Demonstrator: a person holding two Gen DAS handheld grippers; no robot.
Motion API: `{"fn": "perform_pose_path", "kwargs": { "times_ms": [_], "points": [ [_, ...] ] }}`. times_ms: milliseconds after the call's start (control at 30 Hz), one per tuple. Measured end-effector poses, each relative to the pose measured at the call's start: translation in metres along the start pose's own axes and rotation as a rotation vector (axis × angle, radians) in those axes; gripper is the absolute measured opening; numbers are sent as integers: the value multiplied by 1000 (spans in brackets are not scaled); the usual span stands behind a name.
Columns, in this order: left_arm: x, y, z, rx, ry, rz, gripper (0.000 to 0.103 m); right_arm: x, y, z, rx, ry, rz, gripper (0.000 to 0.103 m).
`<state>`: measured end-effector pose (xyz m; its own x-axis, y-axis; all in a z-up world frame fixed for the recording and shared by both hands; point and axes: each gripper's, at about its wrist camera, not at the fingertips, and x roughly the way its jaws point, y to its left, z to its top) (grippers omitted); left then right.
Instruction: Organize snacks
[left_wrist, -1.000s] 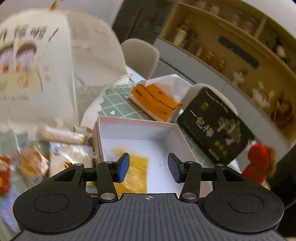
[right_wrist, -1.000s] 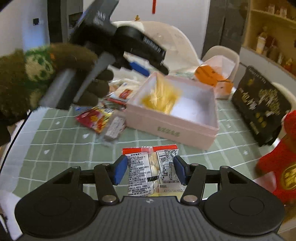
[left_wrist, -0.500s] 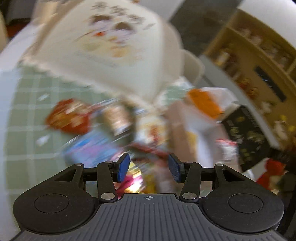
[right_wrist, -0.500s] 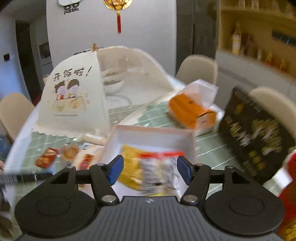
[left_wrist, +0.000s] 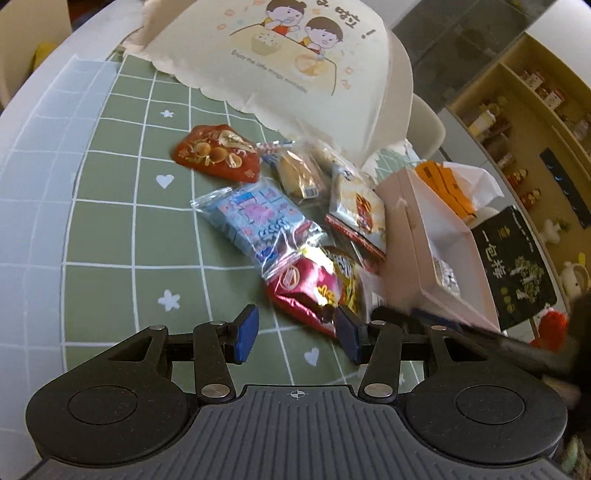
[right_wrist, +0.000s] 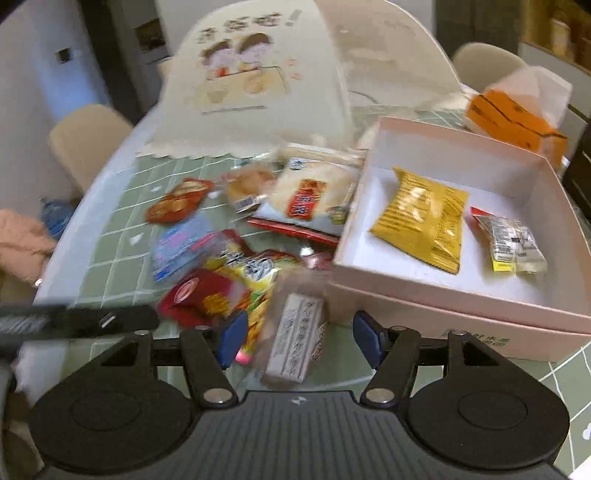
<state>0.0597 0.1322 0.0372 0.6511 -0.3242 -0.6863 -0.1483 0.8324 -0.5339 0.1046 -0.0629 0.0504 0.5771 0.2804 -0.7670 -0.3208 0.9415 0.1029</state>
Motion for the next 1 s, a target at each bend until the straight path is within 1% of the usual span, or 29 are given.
{"fn": "perform_pose_path", "kwargs": {
  "times_ms": [67, 133, 167, 233, 300, 367, 433, 467, 500, 600, 667, 733, 800, 833, 867, 900, 933, 1000],
  "points": [
    [-3, 1, -3, 0, 2, 4, 51, 5, -3, 2, 20, -22, -23, 62],
    [-6, 4, -7, -9, 5, 13, 51, 10, -8, 2, 36, -41, -74, 62],
    [-7, 6, -9, -15, 8, 19, 51, 12, -12, 3, 50, -41, -69, 62],
    [-9, 9, -13, -18, 10, 32, 51, 17, -15, 6, 72, -27, -18, 62],
    [-10, 10, -14, -17, 11, 40, 51, 19, -9, 7, 41, -17, 23, 62],
    [-11, 12, -14, -17, 11, 45, 51, 26, 1, 8, 1, -14, 36, 62],
    [-13, 12, -14, -13, 8, 49, 51, 34, 8, 9, 3, -17, 43, 63],
    [-13, 13, -13, -11, 7, 51, 51, 35, 11, 9, 15, -26, 69, 63],
    [-14, 13, -13, -8, 5, 54, 51, 37, 13, 10, 13, -14, 101, 63],
    [-15, 15, -12, -1, 6, 68, 51, 37, 28, 9, -48, -15, 169, 60],
    [-15, 17, -10, -5, 4, 70, 51, 33, 35, 12, -83, 9, 218, 59],
    [-16, 18, -9, -9, -2, 73, 51, 26, 39, 21, -110, 13, 232, 59],
    [-15, 17, -9, -7, -5, 68, 51, 15, 39, 37, -130, -22, 198, 60],
    [-16, 16, -9, -3, -5, 64, 51, 12, 38, 50, -142, -47, 163, 61],
    [-16, 15, -9, 3, -3, 61, 51, 11, 36, 63, -148, -64, 133, 67],
    [-17, 14, -9, 8, -1, 58, 51, 12, 34, 77, -147, -77, 104, 74],
    [-18, 12, -10, 14, 1, 56, 51, 17, 32, 93, -140, -77, 75, 77],
    [-19, 8, -13, 28, 14, 46, 51, 36, 27, 123, -133, -31, 52, 78]
  ]
}}
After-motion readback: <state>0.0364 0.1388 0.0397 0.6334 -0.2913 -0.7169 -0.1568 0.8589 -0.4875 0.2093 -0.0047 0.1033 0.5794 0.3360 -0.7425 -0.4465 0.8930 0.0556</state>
